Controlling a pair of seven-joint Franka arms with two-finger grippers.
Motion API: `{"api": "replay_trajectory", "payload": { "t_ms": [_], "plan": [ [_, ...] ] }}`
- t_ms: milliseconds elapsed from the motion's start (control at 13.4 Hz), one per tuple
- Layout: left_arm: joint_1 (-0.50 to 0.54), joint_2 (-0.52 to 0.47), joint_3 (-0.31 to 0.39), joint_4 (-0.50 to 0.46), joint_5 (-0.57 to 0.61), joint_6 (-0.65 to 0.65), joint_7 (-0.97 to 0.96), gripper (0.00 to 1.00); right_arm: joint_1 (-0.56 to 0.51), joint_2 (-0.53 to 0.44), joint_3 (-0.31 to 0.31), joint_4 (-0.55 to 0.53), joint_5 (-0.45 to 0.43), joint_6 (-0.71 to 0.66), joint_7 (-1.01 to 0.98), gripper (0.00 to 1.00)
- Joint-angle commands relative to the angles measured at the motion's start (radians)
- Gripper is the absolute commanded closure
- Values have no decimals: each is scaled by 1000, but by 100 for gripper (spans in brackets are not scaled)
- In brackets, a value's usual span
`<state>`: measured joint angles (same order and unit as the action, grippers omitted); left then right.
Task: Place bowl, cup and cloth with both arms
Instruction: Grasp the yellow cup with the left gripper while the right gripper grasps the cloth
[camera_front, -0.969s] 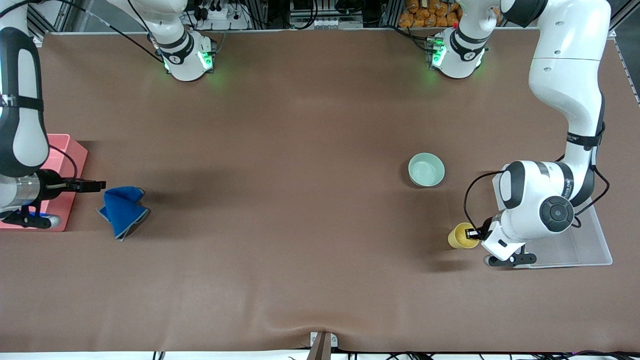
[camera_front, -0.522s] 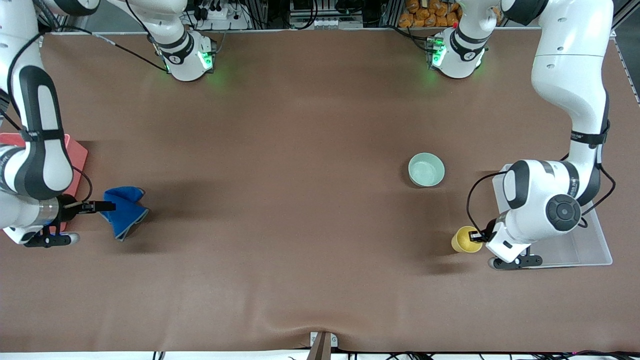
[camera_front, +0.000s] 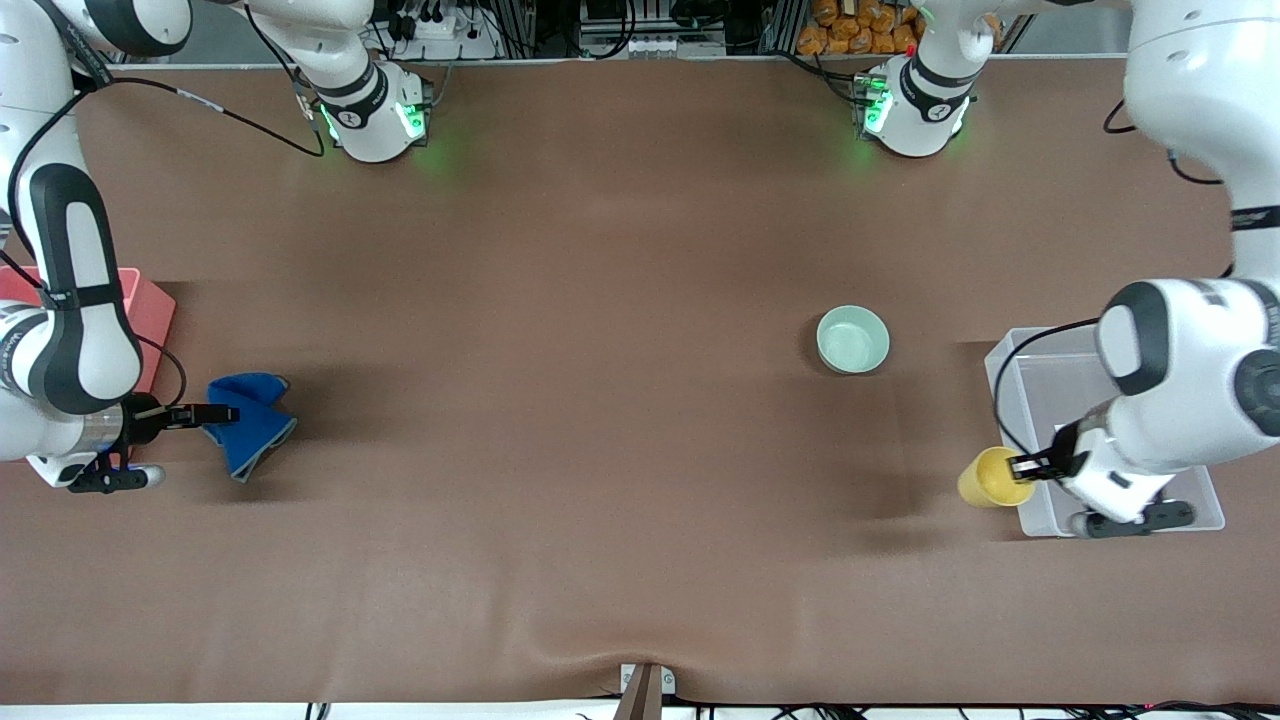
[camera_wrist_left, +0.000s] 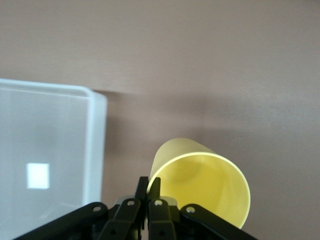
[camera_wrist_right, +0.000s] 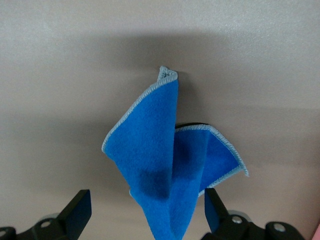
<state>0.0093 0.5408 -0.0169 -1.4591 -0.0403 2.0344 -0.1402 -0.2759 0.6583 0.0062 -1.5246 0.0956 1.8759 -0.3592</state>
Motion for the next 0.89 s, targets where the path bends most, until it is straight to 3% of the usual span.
{"api": "replay_trajectory", "payload": {
  "t_ms": [0, 522, 671, 746, 820],
  "plan": [
    [37, -27, 2, 11, -18, -74, 57, 100, -23, -12, 11, -63, 22, 69, -12, 0],
    [173, -6, 6, 19, -18, -94, 252, 100, -62, -14, 11, -147, 188, 132, -40, 0],
    [181, 25, 9, 19, -16, -91, 290, 100, -63, -14, 11, -154, 194, 153, -56, 0],
    [198, 39, 8, 19, -18, -85, 307, 100, -65, -14, 11, -160, 194, 160, -60, 3],
    [210, 65, 8, 19, -18, -82, 333, 100, -65, -14, 11, -161, 194, 161, -60, 16]
  ]
}}
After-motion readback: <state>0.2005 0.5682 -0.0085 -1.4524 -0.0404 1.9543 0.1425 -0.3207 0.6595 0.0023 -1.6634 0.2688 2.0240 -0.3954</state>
